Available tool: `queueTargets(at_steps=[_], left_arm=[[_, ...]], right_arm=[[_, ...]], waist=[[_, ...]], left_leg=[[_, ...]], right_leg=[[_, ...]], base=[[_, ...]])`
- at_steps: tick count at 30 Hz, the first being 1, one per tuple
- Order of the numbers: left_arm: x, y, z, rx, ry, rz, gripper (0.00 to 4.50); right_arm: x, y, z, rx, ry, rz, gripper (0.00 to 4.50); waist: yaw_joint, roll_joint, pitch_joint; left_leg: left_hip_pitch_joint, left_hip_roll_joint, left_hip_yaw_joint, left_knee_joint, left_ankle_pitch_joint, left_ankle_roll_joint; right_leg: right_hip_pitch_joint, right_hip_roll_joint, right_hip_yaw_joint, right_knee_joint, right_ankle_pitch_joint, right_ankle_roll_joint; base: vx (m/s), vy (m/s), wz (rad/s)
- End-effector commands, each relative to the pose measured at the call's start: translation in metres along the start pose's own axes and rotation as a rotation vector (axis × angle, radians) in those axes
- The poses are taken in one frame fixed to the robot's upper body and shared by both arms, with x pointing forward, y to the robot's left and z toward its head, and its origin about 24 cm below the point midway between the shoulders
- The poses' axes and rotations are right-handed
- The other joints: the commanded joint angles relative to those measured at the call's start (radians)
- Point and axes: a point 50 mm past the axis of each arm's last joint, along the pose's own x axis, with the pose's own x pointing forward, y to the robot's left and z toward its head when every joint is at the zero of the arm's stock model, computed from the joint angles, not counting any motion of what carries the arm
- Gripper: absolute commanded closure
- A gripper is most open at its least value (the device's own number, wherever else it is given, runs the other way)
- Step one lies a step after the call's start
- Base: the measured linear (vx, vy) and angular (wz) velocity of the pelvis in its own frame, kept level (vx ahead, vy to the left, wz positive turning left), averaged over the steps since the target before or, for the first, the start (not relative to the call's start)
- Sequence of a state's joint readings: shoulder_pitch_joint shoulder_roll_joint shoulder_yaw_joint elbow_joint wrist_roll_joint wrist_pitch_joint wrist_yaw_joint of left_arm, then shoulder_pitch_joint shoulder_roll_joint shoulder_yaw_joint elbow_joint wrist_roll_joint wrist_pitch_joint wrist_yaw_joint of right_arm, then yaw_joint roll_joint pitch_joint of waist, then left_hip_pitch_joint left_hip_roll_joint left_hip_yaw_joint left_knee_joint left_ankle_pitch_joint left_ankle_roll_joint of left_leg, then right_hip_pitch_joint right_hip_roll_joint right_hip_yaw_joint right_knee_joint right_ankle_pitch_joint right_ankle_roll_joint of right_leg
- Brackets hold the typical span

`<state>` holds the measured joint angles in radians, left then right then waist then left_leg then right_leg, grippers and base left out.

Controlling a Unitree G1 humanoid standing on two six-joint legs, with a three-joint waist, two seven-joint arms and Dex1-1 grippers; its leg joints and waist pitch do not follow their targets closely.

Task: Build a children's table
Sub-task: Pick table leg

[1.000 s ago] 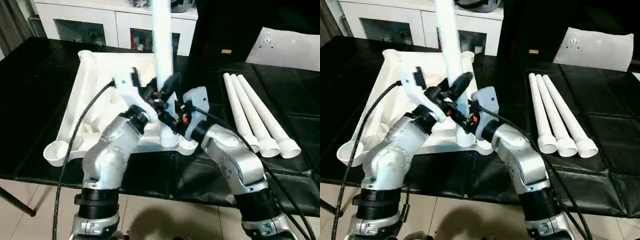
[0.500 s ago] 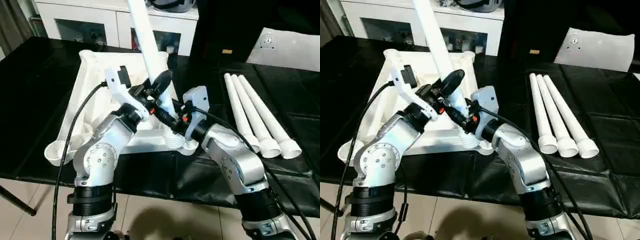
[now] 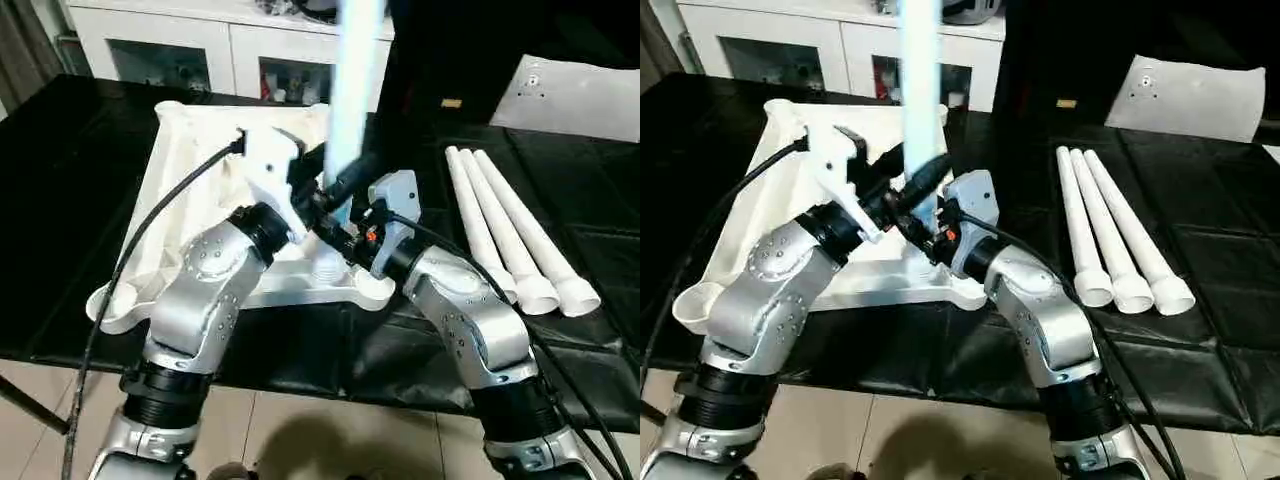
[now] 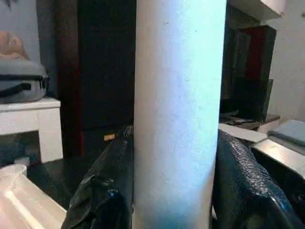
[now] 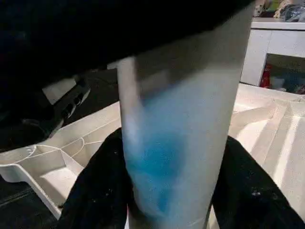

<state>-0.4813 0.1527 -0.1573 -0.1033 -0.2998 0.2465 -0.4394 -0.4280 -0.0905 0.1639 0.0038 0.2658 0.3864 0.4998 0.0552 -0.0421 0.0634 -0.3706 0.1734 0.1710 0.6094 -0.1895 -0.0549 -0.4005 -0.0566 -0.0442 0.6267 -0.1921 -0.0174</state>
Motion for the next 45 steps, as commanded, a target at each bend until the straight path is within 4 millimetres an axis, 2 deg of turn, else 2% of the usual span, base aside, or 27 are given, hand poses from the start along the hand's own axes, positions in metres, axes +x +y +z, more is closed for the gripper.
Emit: queueTargets(at_steps=[1,6,10,13,17,19,21,22,25,26,29,31,35,36,40,41,42,45], left_arm=[[-0.001,0.007,0.007,0.094,-0.016,0.015,2.68],[0.0,0.007,0.005,0.057,-0.034,0.016,2.68],[-0.001,0.015,0.004,-0.153,-0.057,0.093,2.68],[0.0,0.02,0.004,-0.204,-0.073,0.129,2.68],[0.001,0.039,0.006,-0.283,-0.09,0.236,2.68],[0.002,0.042,0.007,-0.291,-0.087,0.24,2.68],[0.003,0.044,0.008,-0.294,-0.077,0.227,2.68],[0.004,0.045,0.008,-0.298,-0.068,0.218,2.68],[0.005,0.046,0.008,-0.302,-0.057,0.204,2.68],[0.005,0.046,0.009,-0.308,-0.055,0.2,2.68],[0.006,0.047,0.009,-0.325,-0.055,0.187,2.68],[0.007,0.047,0.01,-0.365,-0.043,0.15,2.68],[0.008,0.046,0.009,-0.407,-0.021,0.097,2.68],[0.008,0.045,0.01,-0.452,-0.001,0.035,2.68],[0.008,0.041,0.015,-0.489,0.006,-0.065,2.68],[0.009,0.041,0.017,-0.501,0.003,-0.087,2.68],[0.009,0.039,0.019,-0.501,0.002,-0.114,2.68],[0.01,0.036,0.024,-0.503,-0.001,-0.182,2.68]], right_arm=[[-0.005,-0.008,0.001,-0.003,0.004,-0.035,2.66],[-0.005,-0.008,0.001,-0.003,0.002,-0.035,2.66],[-0.004,-0.009,0.001,-0.005,0.0,-0.037,2.66],[-0.005,-0.009,0.002,-0.007,0.001,-0.038,2.66],[-0.007,-0.011,0.001,-0.005,0.032,-0.018,2.66],[-0.008,-0.011,0.001,0.004,0.038,0.001,2.66],[-0.011,-0.013,0.003,0.022,0.036,0.014,2.66],[-0.012,-0.015,0.004,0.035,0.034,0.025,2.1],[-0.015,-0.016,0.005,0.052,0.033,0.049,1.77],[-0.016,-0.017,0.006,0.053,0.035,0.058,1.62],[-0.02,-0.018,0.008,0.063,0.04,0.08,1.45],[-0.026,-0.022,0.012,0.082,0.05,0.107,1.11],[-0.032,-0.03,0.016,0.094,0.063,0.113,1.06],[-0.036,-0.038,0.02,0.106,0.074,0.111,1.05],[-0.043,-0.045,0.026,0.137,0.084,0.139,1.05],[-0.044,-0.046,0.027,0.145,0.089,0.151,1.05],[-0.045,-0.046,0.028,0.151,0.094,0.167,1.05],[-0.048,-0.045,0.03,0.166,0.111,0.218,1.05]], waist=[[-0.002,0.009,-0.069],[-0.002,0.009,-0.069],[-0.001,0.009,-0.069],[-0.001,0.007,-0.069],[0.002,0.006,-0.07],[0.003,0.004,-0.071],[0.004,0.003,-0.071],[0.005,0.005,-0.071],[0.001,0.004,-0.071],[0.001,0.005,-0.072],[0.002,0.005,-0.073],[0.007,0.004,-0.073],[0.015,-0.003,-0.072],[0.016,-0.003,-0.071],[0.016,-0.012,-0.069],[0.017,-0.014,-0.069],[0.017,-0.01,-0.07],[0.014,-0.016,-0.071]], left_leg=[[0.009,0.05,-0.017,-0.075,-0.165,-0.027],[0.009,0.049,-0.015,-0.074,-0.161,-0.03],[0.008,0.047,-0.013,-0.072,-0.16,-0.032],[0.009,0.047,-0.013,-0.072,-0.168,-0.025],[0.012,0.045,-0.013,-0.07,-0.16,-0.02],[0.009,0.044,-0.013,-0.07,-0.151,-0.015],[0.008,0.045,-0.013,-0.069,-0.142,-0.01],[0.008,0.045,-0.014,-0.069,-0.136,-0.008],[0.004,0.042,-0.015,-0.069,-0.129,0.002],[0.006,0.043,-0.016,-0.069,-0.132,0.001],[0.009,0.046,-0.014,-0.067,-0.124,0.004],[0.014,0.049,-0.012,-0.067,-0.125,0.008],[0.011,0.047,-0.011,-0.067,-0.12,0.01],[0.011,0.044,-0.01,-0.066,-0.122,0.008],[0.009,0.042,-0.009,-0.065,-0.13,0.01],[0.009,0.042,-0.009,-0.064,-0.128,0.01],[0.008,0.042,-0.01,-0.065,-0.117,0.014],[0.007,0.044,-0.009,-0.064,-0.103,0.021]], right_leg=[[0.051,-0.073,0.05,-0.075,-0.157,-0.136],[0.052,-0.073,0.051,-0.072,-0.14,-0.147],[0.053,-0.073,0.05,-0.071,-0.132,-0.167],[0.053,-0.072,0.05,-0.072,-0.143,-0.165],[0.052,-0.07,0.05,-0.074,-0.153,-0.157],[0.055,-0.071,0.049,-0.074,-0.146,-0.152],[0.056,-0.071,0.05,-0.073,-0.135,-0.152],[0.056,-0.072,0.049,-0.072,-0.13,-0.155],[0.063,-0.069,0.047,-0.072,-0.112,-0.154],[0.062,-0.071,0.047,-0.072,-0.116,-0.154],[0.058,-0.072,0.047,-0.072,-0.123,-0.167],[0.053,-0.073,0.047,-0.072,-0.123,-0.178],[0.057,-0.074,0.048,-0.071,-0.129,-0.18],[0.057,-0.073,0.046,-0.071,-0.15,-0.177],[0.055,-0.074,0.046,-0.079,-0.218,-0.16],[0.056,-0.075,0.046,-0.078,-0.221,-0.158],[0.057,-0.075,0.046,-0.077,-0.214,-0.158],[0.056,-0.073,0.045,-0.075,-0.19,-0.162]], base=[[0.0,0.0,0.0],[0.0,0.0,0.0],[0.0,0.0,0.0],[0.0,0.0,0.0],[0.0,0.0,0.0],[0.0,0.0,0.0],[0.0,0.0,0.0],[0.0,0.0,0.0],[0.0,0.0,0.0],[0.0,0.0,0.0],[0.0,0.0,0.0],[0.0,0.0,0.0],[0.0,0.0,0.0],[0.0,0.0,0.0],[0.0,0.0,0.0],[0.0,0.0,0.0],[0.0,0.0,0.0],[0.0,0.0,0.0]])
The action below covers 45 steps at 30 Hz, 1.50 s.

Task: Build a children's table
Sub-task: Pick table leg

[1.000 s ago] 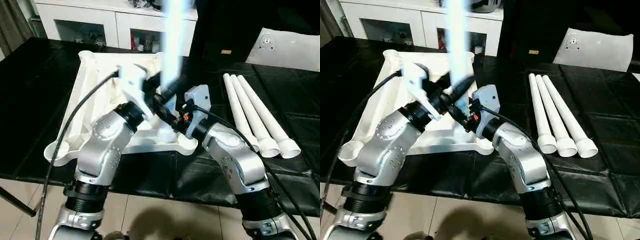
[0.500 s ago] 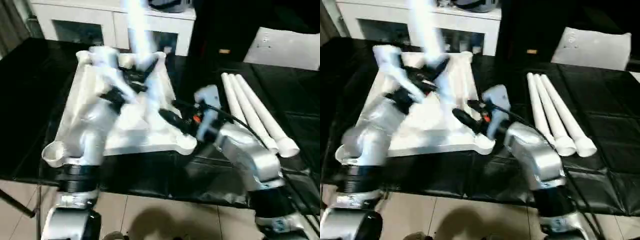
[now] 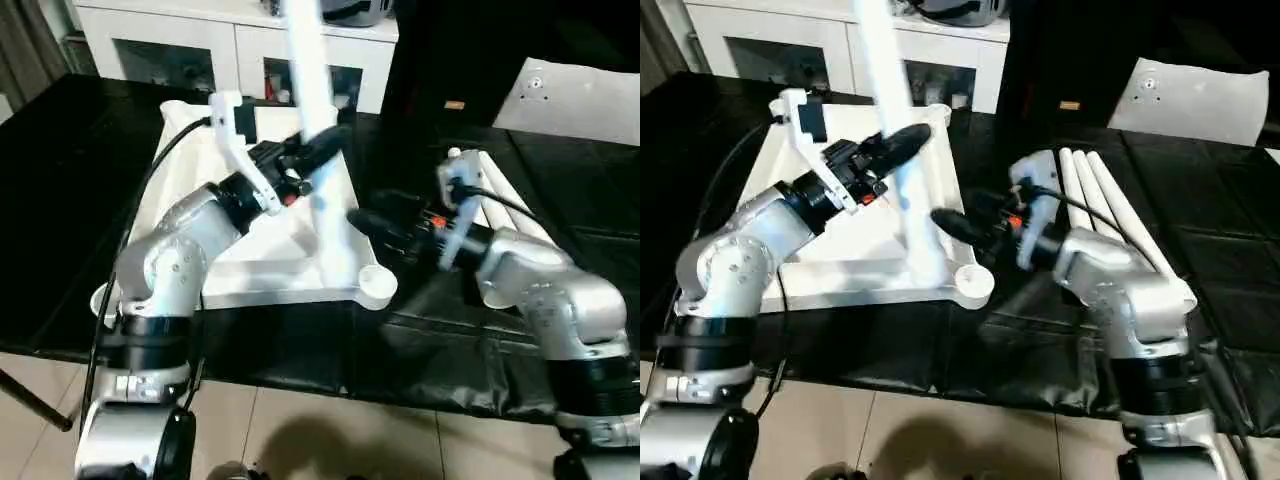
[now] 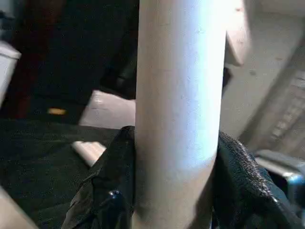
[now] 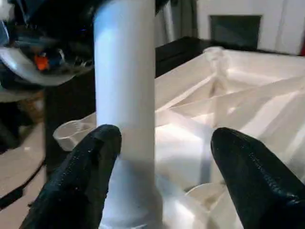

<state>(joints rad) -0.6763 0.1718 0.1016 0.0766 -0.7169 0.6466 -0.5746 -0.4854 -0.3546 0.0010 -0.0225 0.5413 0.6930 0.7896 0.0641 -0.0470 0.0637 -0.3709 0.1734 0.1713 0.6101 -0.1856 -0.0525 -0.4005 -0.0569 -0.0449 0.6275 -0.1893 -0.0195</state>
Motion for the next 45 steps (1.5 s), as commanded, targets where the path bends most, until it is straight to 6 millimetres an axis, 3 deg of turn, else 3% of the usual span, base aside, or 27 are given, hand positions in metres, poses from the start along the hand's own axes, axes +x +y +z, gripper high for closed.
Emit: queueTargets(at_steps=[1,5,12,20,25,32,45], left_arm=[[0.005,-0.008,0.006,0.009,-0.005,-0.065,2.68],[0.008,-0.017,0.007,0.006,0.031,-0.152,2.68],[0.014,-0.026,0.006,0.021,0.069,-0.235,2.68],[0.018,-0.033,0.005,0.01,0.089,-0.297,2.68],[0.021,-0.027,0.003,-0.044,0.103,-0.222,2.68],[0.025,-0.007,0.004,-0.133,0.083,0.033,2.68],[0.024,-0.006,0.001,-0.189,0.091,0.09,2.68]], right_arm=[[-0.001,0.001,0.006,-0.001,0.003,0.03,1.05],[-0.003,0.009,0.004,0.021,0.054,0.144,1.05],[0.005,0.006,0.001,0.014,0.076,0.143,1.05],[0.009,0.007,-0.002,0.008,0.107,0.177,1.05],[0.009,0.007,-0.001,0.029,0.101,0.183,1.05],[0.007,0.002,0.004,0.111,0.032,0.144,1.05],[0.006,-0.002,0.005,0.164,-0.004,0.096,1.05]], waist=[[0.006,-0.008,-0.072],[0.007,-0.014,-0.071],[0.008,-0.017,-0.07],[0.012,-0.019,-0.07],[0.015,-0.018,-0.069],[0.023,-0.018,-0.072],[0.026,-0.021,-0.071]], left_leg=[[0.008,0.044,-0.01,-0.064,-0.103,0.021],[0.008,0.044,-0.009,-0.063,-0.109,0.025],[0.008,0.047,-0.011,-0.066,-0.119,0.002],[0.009,0.048,-0.011,-0.065,-0.107,0.002],[0.01,0.048,-0.01,-0.065,-0.115,-0.001],[0.008,0.045,-0.011,-0.062,-0.1,0.003],[0.008,0.045,-0.011,-0.064,-0.104,0.002]], right_leg=[[0.056,-0.075,0.045,-0.076,-0.189,-0.164],[0.057,-0.075,0.045,-0.078,-0.208,-0.163],[0.054,-0.078,0.044,-0.08,-0.243,-0.155],[0.055,-0.077,0.045,-0.076,-0.198,-0.165],[0.055,-0.077,0.045,-0.075,-0.204,-0.171],[0.058,-0.076,0.044,-0.076,-0.187,-0.168],[0.056,-0.077,0.043,-0.081,-0.218,-0.153]], base=[[0.0,0.0,0.0],[0.0,0.0,0.0],[0.0,0.0,0.0],[0.0,0.0,0.0],[0.0,0.0,0.0],[0.0,0.0,0.0],[0.0,0.0,0.0]])
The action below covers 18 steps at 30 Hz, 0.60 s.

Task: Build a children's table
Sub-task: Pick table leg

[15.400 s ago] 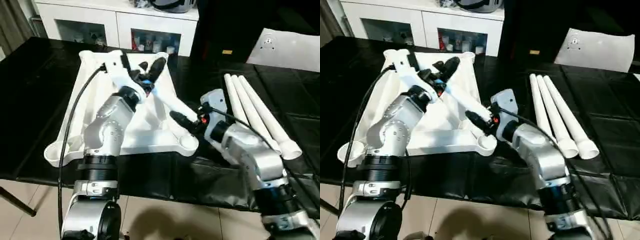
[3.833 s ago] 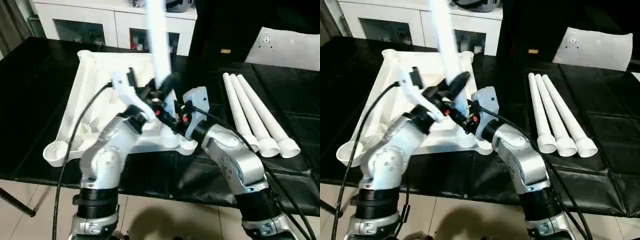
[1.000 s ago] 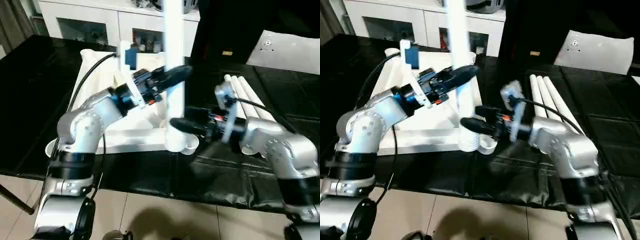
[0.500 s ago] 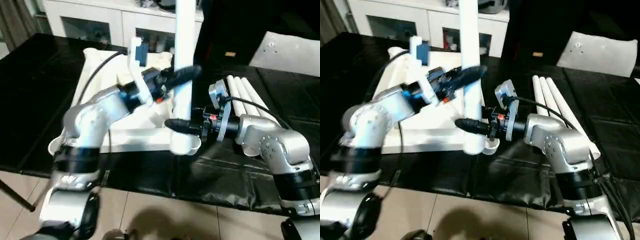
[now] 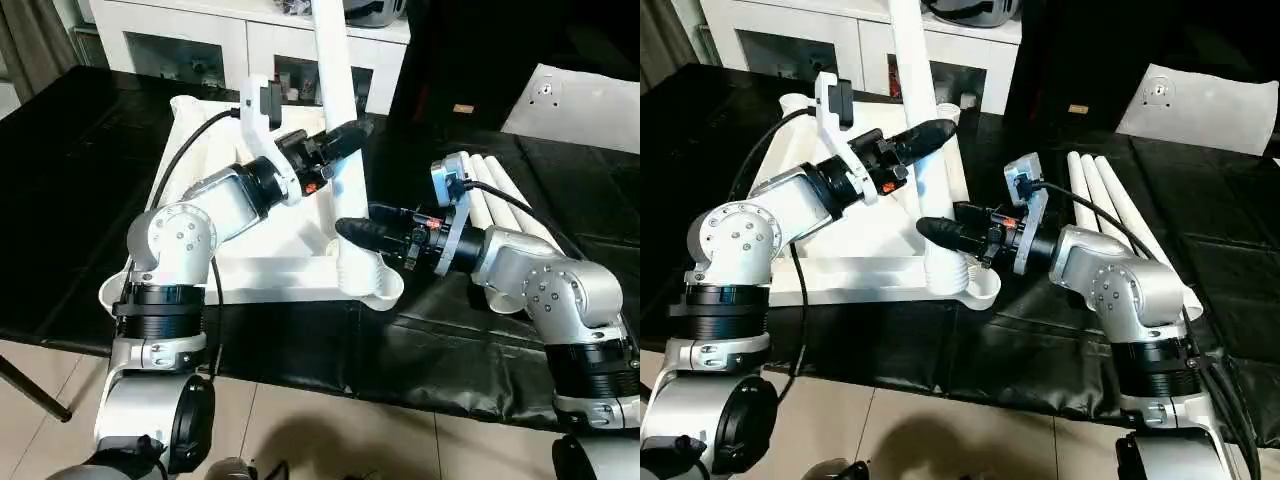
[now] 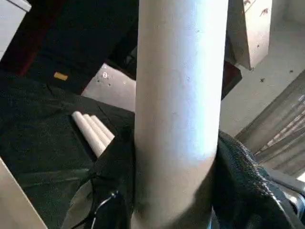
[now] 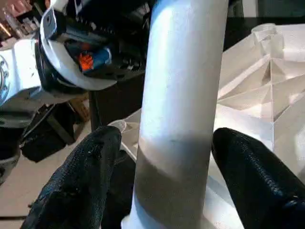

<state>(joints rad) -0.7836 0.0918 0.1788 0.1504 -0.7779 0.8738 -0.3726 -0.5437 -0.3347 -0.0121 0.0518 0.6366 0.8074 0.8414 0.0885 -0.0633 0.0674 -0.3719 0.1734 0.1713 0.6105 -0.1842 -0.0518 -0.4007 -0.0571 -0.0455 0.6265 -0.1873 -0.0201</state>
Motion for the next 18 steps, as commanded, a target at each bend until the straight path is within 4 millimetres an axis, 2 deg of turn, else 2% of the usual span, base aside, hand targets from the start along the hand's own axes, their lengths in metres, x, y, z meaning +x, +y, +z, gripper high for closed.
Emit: queueTargets(at_steps=[1,7,11,13,14,18], left_arm=[[0.002,-0.007,0.003,0.01,-0.004,-0.015,2.68],[0.002,-0.008,0.003,0.026,0.008,-0.028,2.68],[0.002,-0.019,-0.001,0.199,0.07,-0.111,2.68],[0.003,-0.023,-0.002,0.199,0.077,-0.139,2.68],[0.003,-0.025,-0.003,0.205,0.082,-0.151,2.68],[0.004,-0.031,-0.006,0.227,0.094,-0.2,2.68]], right_arm=[[-0.003,-0.002,0.006,0.008,-0.02,-0.021,1.05],[-0.002,-0.002,0.007,-0.004,-0.009,-0.025,1.05],[0.001,-0.002,0.0,-0.042,0.072,-0.039,1.05],[0.002,-0.002,-0.001,-0.054,0.088,-0.037,1.05],[0.002,-0.002,-0.002,-0.066,0.101,-0.04,1.33],[0.004,-0.002,-0.006,-0.088,0.115,-0.04,1.52]], waist=[[0.002,-0.005,-0.075],[0.001,-0.004,-0.074],[0.0,-0.002,-0.073],[-0.001,-0.002,-0.073],[-0.001,-0.001,-0.073],[-0.001,-0.003,-0.072]], left_leg=[[0.01,0.045,-0.011,-0.064,-0.1,0.0],[0.009,0.044,-0.011,-0.065,-0.105,0.0],[0.01,0.048,-0.012,-0.068,-0.104,-0.004],[0.01,0.047,-0.011,-0.068,-0.105,-0.008],[0.01,0.047,-0.011,-0.067,-0.107,-0.009],[0.009,0.047,-0.011,-0.068,-0.121,-0.013]], right_leg=[[0.056,-0.076,0.044,-0.079,-0.214,-0.152],[0.056,-0.076,0.044,-0.081,-0.221,-0.144],[0.054,-0.077,0.044,-0.081,-0.232,-0.131],[0.054,-0.077,0.045,-0.08,-0.226,-0.137],[0.054,-0.077,0.045,-0.08,-0.225,-0.141],[0.055,-0.078,0.045,-0.081,-0.23,-0.144]], base=[[0.0,0.0,0.0],[0.0,0.0,0.0],[0.0,0.0,0.0],[0.0,0.0,0.0],[0.0,0.0,0.0],[0.0,0.0,0.0]])
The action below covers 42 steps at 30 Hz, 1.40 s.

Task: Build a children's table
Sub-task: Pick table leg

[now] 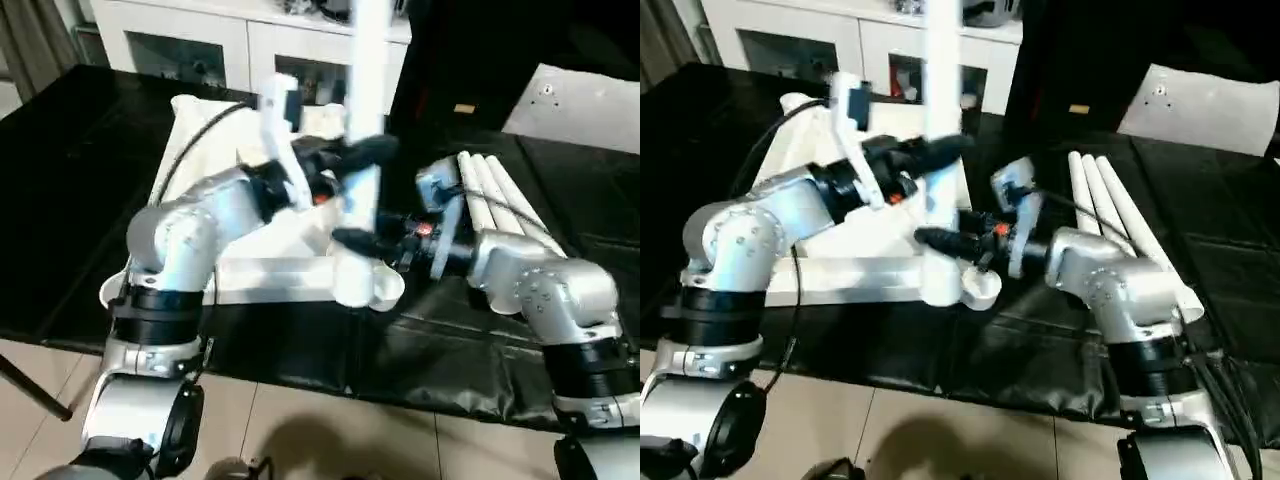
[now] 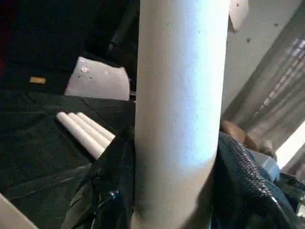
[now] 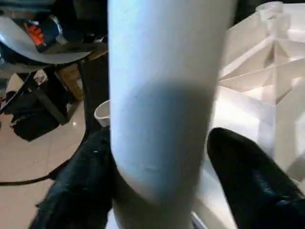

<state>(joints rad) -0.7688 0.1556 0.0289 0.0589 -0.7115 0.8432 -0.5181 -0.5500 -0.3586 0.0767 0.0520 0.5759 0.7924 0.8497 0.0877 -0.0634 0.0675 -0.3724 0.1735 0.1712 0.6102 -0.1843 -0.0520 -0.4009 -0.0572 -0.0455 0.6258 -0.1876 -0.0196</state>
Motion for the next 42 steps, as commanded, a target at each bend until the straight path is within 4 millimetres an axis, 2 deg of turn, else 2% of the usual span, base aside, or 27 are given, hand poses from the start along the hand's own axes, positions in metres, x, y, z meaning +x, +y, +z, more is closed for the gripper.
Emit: queueTargets(at_steps=[1,7,12,25,26,27,35,40,41,42], left_arm=[[0.004,-0.011,0.002,0.041,-0.004,-0.07,2.68],[0.004,-0.015,0.002,0.058,-0.003,-0.105,2.68],[0.003,-0.015,0.001,0.068,0.003,-0.116,2.68],[0.003,-0.018,0.001,0.088,0.008,-0.152,2.68],[0.003,-0.019,0.001,0.09,0.008,-0.156,2.68],[0.003,-0.019,0.001,0.091,0.008,-0.157,2.68],[0.005,-0.025,0.001,0.105,0.01,-0.194,2.68],[0.006,-0.019,0.0,0.08,-0.007,-0.125,2.68],[0.006,-0.016,0.001,0.058,-0.022,-0.104,2.12],[0.006,-0.016,0.001,0.056,-0.024,-0.101,2.12]], right_arm=[[-0.003,-0.003,0.003,-0.033,0.008,-0.037,1.66],[-0.002,-0.002,0.002,-0.034,0.006,-0.023,2.27],[-0.002,-0.001,0.001,-0.031,0.008,-0.007,2.56],[-0.001,-0.001,-0.004,-0.03,0.018,-0.001,2.6],[-0.001,-0.001,-0.004,-0.031,0.019,0.0,2.6],[-0.001,-0.001,-0.004,-0.031,0.019,0.0,2.6],[0.001,-0.001,-0.005,-0.04,0.017,-0.002,2.6],[0.002,-0.001,-0.005,-0.039,-0.002,-0.014,2.6],[0.003,-0.001,-0.004,-0.035,-0.011,-0.017,2.6],[0.003,-0.001,-0.004,-0.035,-0.012,-0.017,2.6]], waist=[[-0.001,-0.002,-0.072],[-0.002,-0.002,-0.073],[-0.002,0.0,-0.073],[-0.002,0.0,-0.073],[-0.003,-0.005,-0.073],[-0.002,-0.003,-0.072],[-0.002,-0.002,-0.072],[-0.002,0.002,-0.072],[-0.003,0.001,-0.072],[-0.003,0.0,-0.072]], left_leg=[[0.01,0.047,-0.012,-0.068,-0.12,-0.014],[0.011,0.047,-0.011,-0.068,-0.117,-0.01],[0.011,0.048,-0.012,-0.068,-0.122,-0.013],[0.01,0.048,-0.011,-0.068,-0.118,-0.012],[0.01,0.048,-0.011,-0.068,-0.119,-0.011],[0.011,0.048,-0.011,-0.068,-0.12,-0.012],[0.01,0.048,-0.011,-0.068,-0.116,-0.01],[0.011,0.049,-0.012,-0.069,-0.127,-0.014],[0.011,0.048,-0.012,-0.068,-0.127,-0.015],[0.011,0.048,-0.012,-0.068,-0.125,-0.014]], right_leg=[[0.055,-0.078,0.045,-0.08,-0.234,-0.143],[0.054,-0.076,0.045,-0.079,-0.216,-0.149],[0.054,-0.077,0.045,-0.079,-0.221,-0.149],[0.054,-0.077,0.046,-0.078,-0.216,-0.151],[0.054,-0.077,0.046,-0.079,-0.219,-0.15],[0.054,-0.078,0.046,-0.079,-0.226,-0.15],[0.054,-0.078,0.046,-0.077,-0.215,-0.154],[0.053,-0.077,0.046,-0.079,-0.228,-0.151],[0.054,-0.077,0.046,-0.079,-0.223,-0.152],[0.054,-0.077,0.045,-0.079,-0.217,-0.156]], base=[[0.0,0.0,0.0],[0.0,0.0,0.0],[0.0,0.0,0.0],[0.0,0.0,0.0],[0.0,0.0,0.0],[0.0,0.0,0.0],[0.0,0.0,0.0],[0.0,0.0,0.0],[0.0,0.0,0.0],[0.0,0.0,0.0]])
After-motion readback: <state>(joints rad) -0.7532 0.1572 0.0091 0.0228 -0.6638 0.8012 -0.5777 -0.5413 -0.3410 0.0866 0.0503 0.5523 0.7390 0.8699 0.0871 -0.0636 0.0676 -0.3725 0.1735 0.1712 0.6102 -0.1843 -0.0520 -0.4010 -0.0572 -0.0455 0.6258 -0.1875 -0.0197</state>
